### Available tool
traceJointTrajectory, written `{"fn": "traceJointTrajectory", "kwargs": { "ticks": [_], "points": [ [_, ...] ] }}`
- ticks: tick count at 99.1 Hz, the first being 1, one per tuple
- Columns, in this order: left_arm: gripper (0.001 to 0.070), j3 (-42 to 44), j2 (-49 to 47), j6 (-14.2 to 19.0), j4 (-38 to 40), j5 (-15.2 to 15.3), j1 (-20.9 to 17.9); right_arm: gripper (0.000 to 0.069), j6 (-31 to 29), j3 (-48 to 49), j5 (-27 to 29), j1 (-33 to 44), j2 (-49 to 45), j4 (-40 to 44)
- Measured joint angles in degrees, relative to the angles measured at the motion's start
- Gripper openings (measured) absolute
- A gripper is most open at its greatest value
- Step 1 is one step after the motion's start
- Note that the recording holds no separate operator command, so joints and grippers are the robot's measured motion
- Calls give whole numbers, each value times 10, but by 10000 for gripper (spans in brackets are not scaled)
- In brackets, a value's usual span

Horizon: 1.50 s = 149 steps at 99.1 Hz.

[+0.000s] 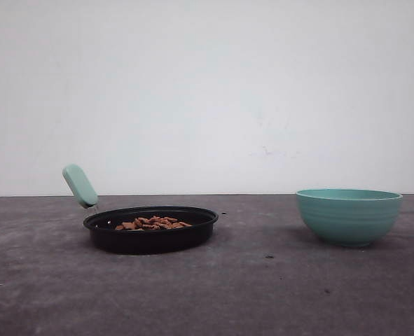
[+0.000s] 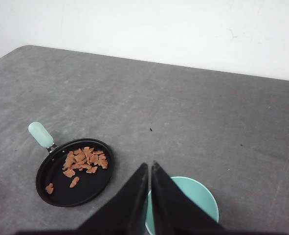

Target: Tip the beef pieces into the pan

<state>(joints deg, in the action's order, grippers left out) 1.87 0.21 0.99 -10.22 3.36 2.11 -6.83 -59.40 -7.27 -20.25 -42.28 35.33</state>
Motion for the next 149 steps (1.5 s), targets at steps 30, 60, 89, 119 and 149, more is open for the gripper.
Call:
{"fn": "traceJointTrajectory", "kwargs": {
  "ticks": [30, 60, 89, 119, 149],
  "points": [
    [30, 0, 0, -1, 1, 0, 0, 7, 0, 0, 0, 0, 0, 0],
    [30, 0, 0, -1, 1, 0, 0, 7, 0, 0, 0, 0, 0, 0],
    [30, 0, 0, -1, 1, 0, 0, 7, 13, 0, 11, 0, 0, -4],
    [30, 0, 0, -2, 1, 0, 0, 7, 94, 35, 109, 40, 15, -85],
    [30, 0, 0, -1, 1, 0, 0, 7, 99, 297, 112, 164, 158, -276]
  ]
}}
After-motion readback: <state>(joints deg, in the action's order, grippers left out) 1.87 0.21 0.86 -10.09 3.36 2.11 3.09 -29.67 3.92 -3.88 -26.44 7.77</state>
